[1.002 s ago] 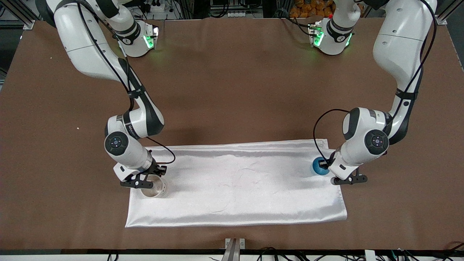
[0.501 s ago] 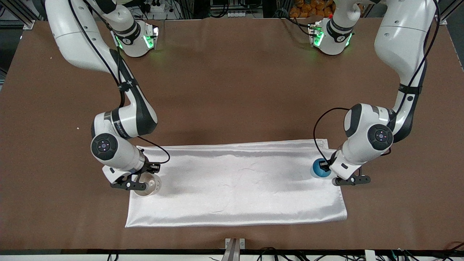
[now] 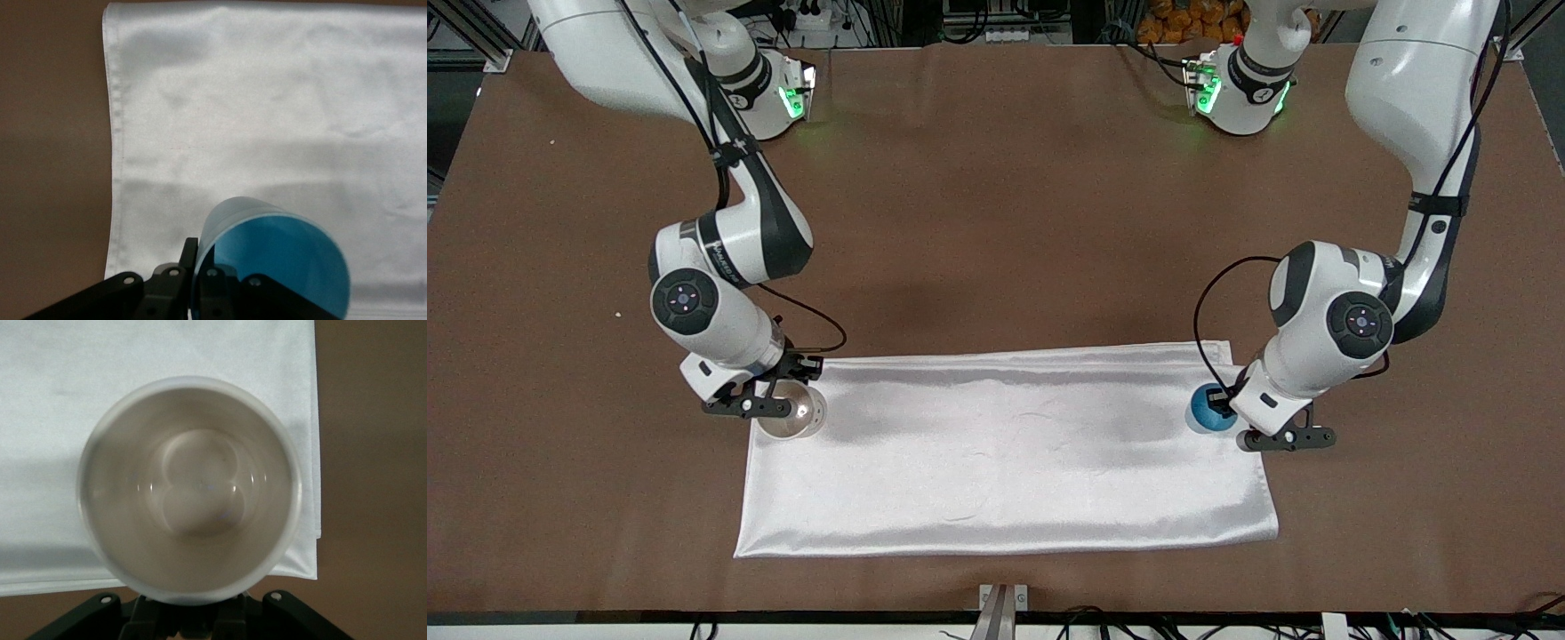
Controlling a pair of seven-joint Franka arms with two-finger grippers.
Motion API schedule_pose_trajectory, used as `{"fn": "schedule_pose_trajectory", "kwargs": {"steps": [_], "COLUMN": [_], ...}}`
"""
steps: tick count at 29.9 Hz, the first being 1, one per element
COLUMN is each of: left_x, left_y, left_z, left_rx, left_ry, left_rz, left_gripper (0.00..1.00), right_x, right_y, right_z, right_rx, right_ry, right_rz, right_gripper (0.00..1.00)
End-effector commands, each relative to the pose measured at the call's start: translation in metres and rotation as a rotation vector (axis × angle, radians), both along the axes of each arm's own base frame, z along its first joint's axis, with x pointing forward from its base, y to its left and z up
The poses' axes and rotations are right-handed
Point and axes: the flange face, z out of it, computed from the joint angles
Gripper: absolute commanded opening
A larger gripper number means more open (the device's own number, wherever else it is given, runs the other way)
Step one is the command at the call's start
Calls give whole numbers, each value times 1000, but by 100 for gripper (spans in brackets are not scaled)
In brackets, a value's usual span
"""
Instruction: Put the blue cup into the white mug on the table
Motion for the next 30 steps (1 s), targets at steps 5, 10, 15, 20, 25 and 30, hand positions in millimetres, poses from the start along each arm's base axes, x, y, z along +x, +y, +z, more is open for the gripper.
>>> {"fn": "schedule_pose_trajectory", "kwargs": {"steps": [5,10,15,20,25,30], "left_x": [-1,-7,-9,-13,-15,-17], "left_y": [-7,-26,-33,-44,-57,-68], "left_z": [33,41,46,51,64,75], "left_rx": [33,35,34,34,41,42], "left_ry": [2,2,-5,-10,4,14], "left_rz": [-7,-32,-43,-60,-71,-74], "left_gripper": [0,0,0,0,0,0], "right_x": [-72,-96,-118,-146,-170,-187], "right_y": [37,91,129,172,206,225], "right_z": [3,11,11,13,10,-1], "right_rx": [33,47,55,67,87,89], "right_ry": [-46,-52,-52,-55,-64,-58], "right_rz": [-11,-77,-106,-156,-186,-195], "right_gripper": [1,1,0,0,0,0]}}
